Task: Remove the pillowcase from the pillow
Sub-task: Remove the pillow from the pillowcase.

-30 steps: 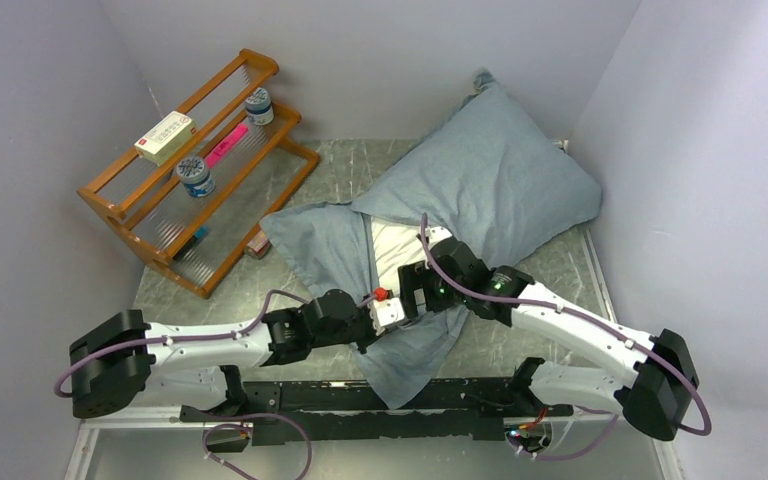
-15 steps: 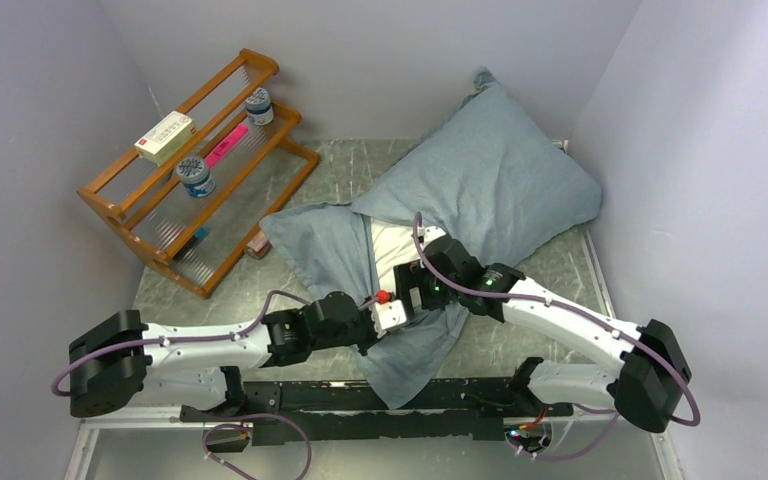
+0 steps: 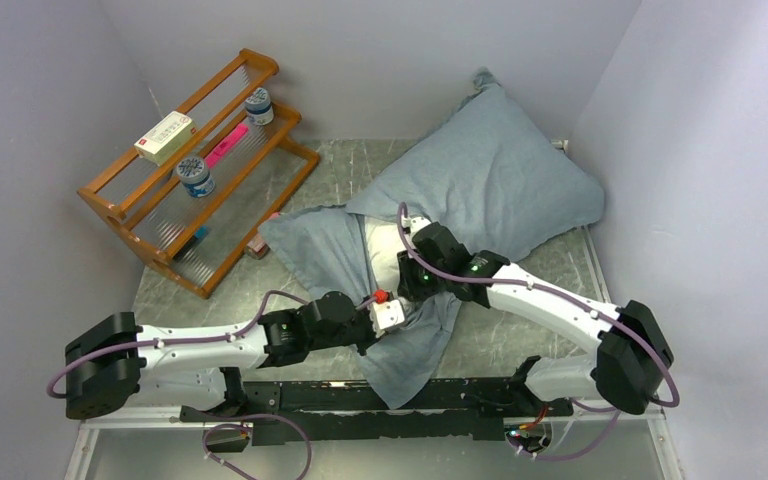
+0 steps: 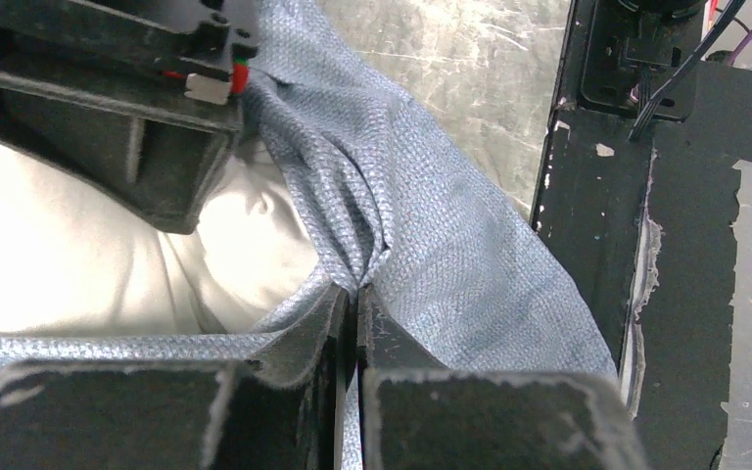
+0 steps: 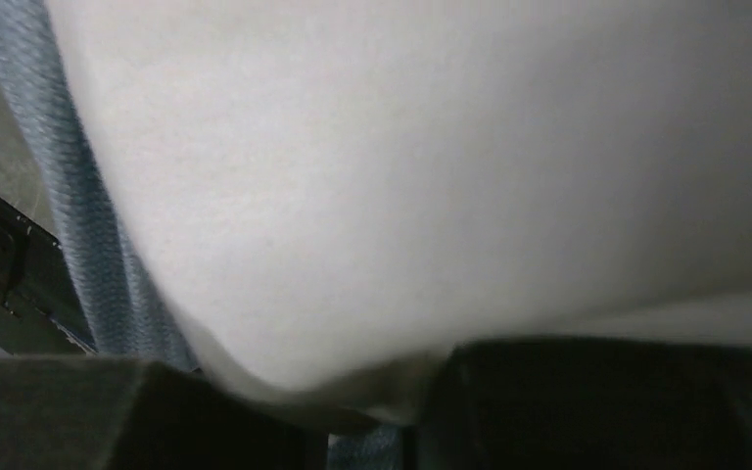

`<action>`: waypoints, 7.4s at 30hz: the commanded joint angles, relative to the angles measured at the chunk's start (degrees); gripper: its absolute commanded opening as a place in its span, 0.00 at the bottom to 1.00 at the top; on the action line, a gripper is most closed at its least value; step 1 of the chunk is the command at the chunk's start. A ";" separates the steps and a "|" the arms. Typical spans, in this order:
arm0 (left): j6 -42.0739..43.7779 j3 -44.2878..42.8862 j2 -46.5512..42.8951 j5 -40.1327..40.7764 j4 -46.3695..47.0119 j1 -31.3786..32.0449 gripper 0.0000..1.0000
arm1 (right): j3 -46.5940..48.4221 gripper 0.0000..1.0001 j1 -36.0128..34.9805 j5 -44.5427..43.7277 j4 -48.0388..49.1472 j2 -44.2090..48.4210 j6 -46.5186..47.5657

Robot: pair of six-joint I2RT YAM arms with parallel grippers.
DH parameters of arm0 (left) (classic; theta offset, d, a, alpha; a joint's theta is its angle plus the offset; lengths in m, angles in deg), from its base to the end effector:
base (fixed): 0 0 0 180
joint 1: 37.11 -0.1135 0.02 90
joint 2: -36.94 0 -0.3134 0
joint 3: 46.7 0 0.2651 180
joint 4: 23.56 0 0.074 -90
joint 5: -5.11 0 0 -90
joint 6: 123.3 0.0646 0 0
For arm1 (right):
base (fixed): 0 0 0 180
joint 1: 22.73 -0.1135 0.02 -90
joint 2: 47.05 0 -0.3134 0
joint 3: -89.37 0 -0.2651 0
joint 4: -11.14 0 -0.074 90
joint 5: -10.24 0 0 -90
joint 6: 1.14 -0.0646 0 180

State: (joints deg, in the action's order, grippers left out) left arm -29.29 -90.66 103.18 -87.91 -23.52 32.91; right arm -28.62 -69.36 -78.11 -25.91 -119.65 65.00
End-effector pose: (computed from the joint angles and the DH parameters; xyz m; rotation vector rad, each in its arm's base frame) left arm 0.0881 -0.2523 0.2474 1.2613 1.6127 -0.7940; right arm 0.1911 0.2050 0.2614 -0.5053 2.4389 0.5862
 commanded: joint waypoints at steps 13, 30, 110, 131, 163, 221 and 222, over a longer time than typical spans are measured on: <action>-1.99 2.94 -1.28 -6.80 2.29 3.37 0.07 | 8.68 0.00 5.16 14.74 32.35 -3.44 -1.59; -2.24 -0.51 -5.11 -0.06 4.87 3.37 0.44 | 3.98 0.00 9.45 18.13 41.86 -2.40 -3.93; -69.99 -23.35 12.21 43.50 -49.05 3.10 0.05 | -5.49 0.00 12.42 13.69 44.46 3.03 -6.38; -70.64 -14.09 12.42 44.83 -47.20 3.02 0.05 | -6.89 0.00 21.37 17.03 46.22 12.77 -12.28; -51.72 -5.28 10.81 39.42 -10.51 3.04 0.05 | -13.47 0.65 6.13 9.58 24.14 12.98 -2.85; -46.73 -2.30 6.19 33.74 -3.38 3.33 0.05 | -7.57 0.00 2.94 18.06 45.17 -4.14 -9.27; -46.25 -2.12 5.81 33.44 -2.92 3.44 0.05 | -6.60 0.00 2.93 17.70 45.53 -4.74 -9.00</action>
State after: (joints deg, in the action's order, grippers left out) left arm -76.85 -93.69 110.61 -46.67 -30.36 34.94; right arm -42.63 -65.49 -63.75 7.56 -122.49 56.35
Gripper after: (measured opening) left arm 0.059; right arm 0.040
